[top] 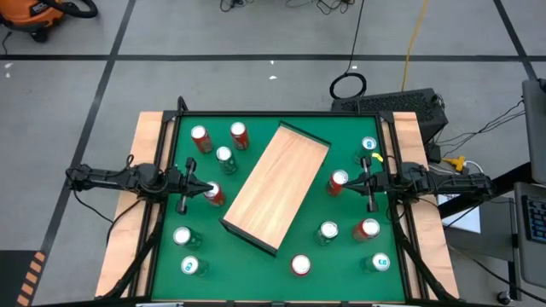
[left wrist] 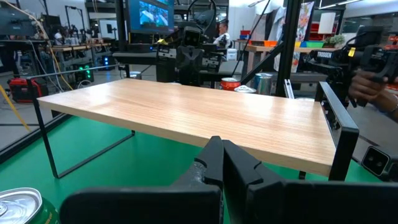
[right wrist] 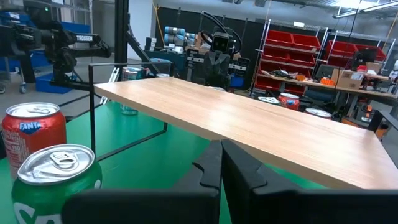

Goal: Sort soda cans
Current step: Put the blue soda can on the shelf

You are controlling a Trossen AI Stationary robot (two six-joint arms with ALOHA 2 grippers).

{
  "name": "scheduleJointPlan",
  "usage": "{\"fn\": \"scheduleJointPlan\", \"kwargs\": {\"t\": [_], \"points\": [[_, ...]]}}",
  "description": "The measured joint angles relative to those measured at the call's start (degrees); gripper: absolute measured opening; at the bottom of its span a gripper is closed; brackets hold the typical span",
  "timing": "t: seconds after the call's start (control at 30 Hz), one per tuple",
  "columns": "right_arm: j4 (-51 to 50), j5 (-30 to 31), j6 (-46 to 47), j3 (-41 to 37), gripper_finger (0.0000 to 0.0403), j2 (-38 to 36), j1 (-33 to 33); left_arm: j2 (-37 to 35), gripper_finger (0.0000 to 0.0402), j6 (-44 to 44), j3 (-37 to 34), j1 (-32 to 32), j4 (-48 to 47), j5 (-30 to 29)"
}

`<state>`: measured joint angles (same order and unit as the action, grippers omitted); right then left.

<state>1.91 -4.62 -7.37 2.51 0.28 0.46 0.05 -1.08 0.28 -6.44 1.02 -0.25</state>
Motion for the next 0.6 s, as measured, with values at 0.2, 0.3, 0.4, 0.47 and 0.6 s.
{"fn": "scheduleJointPlan", "kwargs": {"t": [0.2, 0.3, 0.4, 0.47, 0.6], "points": [[-1.28, -0.18, 1.54, 1.77, 0.0000, 0.03, -0.01, 0.00, 0.0000, -0.02, 0.02, 0.00, 0.00, 0.00], [-1.65, -0.16, 2.62, 2.61, 0.0000, 0.13, -0.01, 0.00, 0.0000, -0.01, 0.00, -0.02, 0.00, 0.01], [-2.35, 0.04, 3.71, 3.18, 0.0000, 0.76, -0.01, -0.02, 0.0000, -0.02, 0.00, 0.00, 0.00, 0.00], [-2.38, 0.06, 4.88, 3.82, 0.0000, 1.42, -0.01, 0.00, 0.0000, -0.02, 0.00, -0.02, 0.00, 0.01], [-2.41, 0.08, 8.39, 5.48, 0.0000, 3.64, -0.01, 0.00, 0.0000, -0.02, 0.02, -0.01, 0.00, 0.00]]}}
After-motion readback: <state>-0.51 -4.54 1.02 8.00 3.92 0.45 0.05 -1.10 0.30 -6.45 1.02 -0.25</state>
